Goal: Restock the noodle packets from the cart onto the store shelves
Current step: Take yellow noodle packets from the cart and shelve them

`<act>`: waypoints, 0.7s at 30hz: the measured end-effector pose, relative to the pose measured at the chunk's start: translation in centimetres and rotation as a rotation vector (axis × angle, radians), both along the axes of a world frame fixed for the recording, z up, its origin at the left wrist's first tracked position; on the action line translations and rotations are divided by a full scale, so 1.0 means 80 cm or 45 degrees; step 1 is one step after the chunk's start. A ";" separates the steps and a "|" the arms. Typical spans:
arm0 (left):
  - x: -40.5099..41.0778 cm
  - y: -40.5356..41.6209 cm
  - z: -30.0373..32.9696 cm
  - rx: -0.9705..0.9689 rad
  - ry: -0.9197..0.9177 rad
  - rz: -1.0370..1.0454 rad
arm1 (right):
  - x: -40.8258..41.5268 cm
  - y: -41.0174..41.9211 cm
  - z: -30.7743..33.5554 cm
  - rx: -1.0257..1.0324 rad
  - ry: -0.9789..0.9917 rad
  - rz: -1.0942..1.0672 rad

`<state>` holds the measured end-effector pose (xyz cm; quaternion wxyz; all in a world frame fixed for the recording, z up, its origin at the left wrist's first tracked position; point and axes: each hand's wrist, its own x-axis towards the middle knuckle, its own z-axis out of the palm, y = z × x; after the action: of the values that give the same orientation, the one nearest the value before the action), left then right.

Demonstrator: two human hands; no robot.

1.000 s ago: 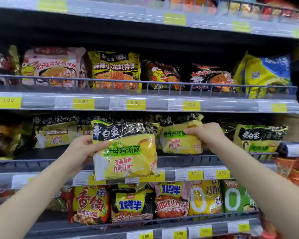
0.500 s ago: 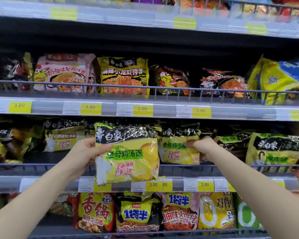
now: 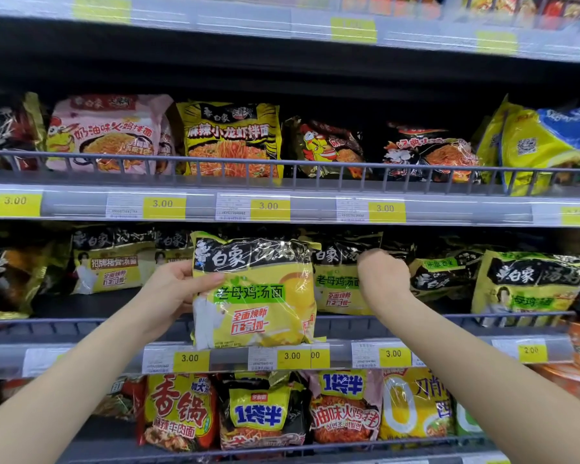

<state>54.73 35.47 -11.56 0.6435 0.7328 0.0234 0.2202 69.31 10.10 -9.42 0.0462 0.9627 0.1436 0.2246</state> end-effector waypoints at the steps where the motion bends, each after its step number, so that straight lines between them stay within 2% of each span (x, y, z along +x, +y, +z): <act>1: 0.001 -0.002 0.001 0.007 -0.004 -0.006 | -0.002 0.000 0.000 -0.012 -0.016 -0.002; 5: 0.007 -0.009 0.006 -0.018 -0.001 -0.040 | -0.012 -0.008 0.003 0.060 -0.112 -0.008; 8: 0.011 -0.015 0.010 -0.014 0.001 -0.061 | -0.021 -0.020 0.008 0.520 -0.044 0.198; 9: 0.013 -0.017 0.010 0.002 0.013 -0.060 | -0.022 -0.022 0.008 0.758 0.098 0.318; 11: 0.016 -0.021 0.011 -0.008 0.009 -0.065 | -0.026 -0.023 0.010 1.303 0.597 0.560; 13: 0.020 -0.026 0.012 -0.023 -0.003 -0.081 | -0.031 -0.021 0.008 1.578 1.060 0.633; 14: 0.022 -0.028 0.013 -0.014 -0.003 -0.084 | -0.031 -0.020 0.006 1.563 1.173 0.647; 17: 0.027 -0.038 0.014 -0.027 -0.029 -0.101 | -0.031 -0.017 0.002 1.447 1.272 0.742; 21: 0.038 -0.045 0.018 0.029 -0.016 -0.057 | -0.032 -0.016 0.005 1.615 1.344 0.744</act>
<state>57.74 31.90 -10.14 0.6399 0.7390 0.0006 0.2106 66.76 8.82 -9.03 -0.6299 0.7098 0.2351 -0.2100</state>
